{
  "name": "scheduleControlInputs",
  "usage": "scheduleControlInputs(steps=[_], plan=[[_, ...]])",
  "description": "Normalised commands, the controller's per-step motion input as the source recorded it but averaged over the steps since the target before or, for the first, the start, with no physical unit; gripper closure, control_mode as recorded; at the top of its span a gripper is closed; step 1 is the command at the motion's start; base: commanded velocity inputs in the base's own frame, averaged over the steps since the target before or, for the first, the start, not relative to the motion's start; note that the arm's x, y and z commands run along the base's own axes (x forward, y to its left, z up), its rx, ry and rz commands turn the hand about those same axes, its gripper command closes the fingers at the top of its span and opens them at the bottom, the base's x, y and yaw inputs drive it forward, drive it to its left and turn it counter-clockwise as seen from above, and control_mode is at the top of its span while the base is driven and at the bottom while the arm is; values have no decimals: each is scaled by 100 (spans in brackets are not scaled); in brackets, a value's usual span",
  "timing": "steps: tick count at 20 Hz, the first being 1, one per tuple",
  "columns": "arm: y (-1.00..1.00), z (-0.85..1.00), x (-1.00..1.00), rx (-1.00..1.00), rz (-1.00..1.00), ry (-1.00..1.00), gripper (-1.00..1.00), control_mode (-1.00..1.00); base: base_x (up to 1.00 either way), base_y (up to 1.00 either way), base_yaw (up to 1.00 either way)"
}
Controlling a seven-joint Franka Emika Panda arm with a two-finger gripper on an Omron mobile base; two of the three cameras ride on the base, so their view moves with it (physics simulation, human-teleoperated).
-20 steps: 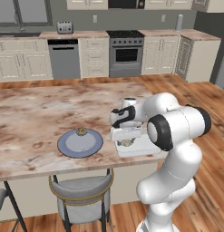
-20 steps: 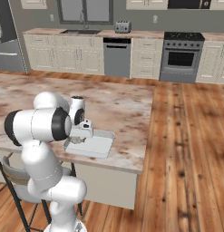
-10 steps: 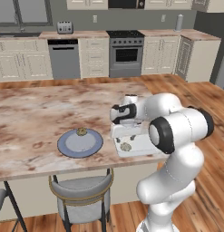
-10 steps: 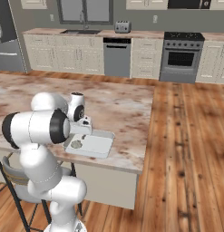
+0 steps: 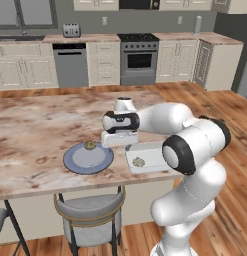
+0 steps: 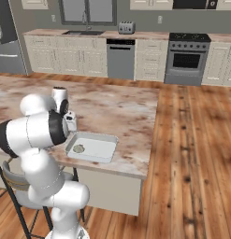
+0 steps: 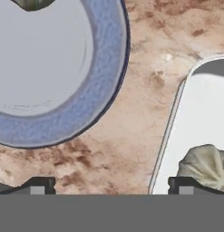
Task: Place two dumplings into each of the tupperware containers and then place the containers in the fridge.
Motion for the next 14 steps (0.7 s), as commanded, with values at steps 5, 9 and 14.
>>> scheduleControlInputs(steps=[5,9,14], plan=[[99,1,31,-5,-2,0,-100,-100,0,0,0],[63,-4,51,-2,-4,0,-100,-100,0,0,0],[40,-11,71,0,-5,-1,-100,-100,0,0,0]])
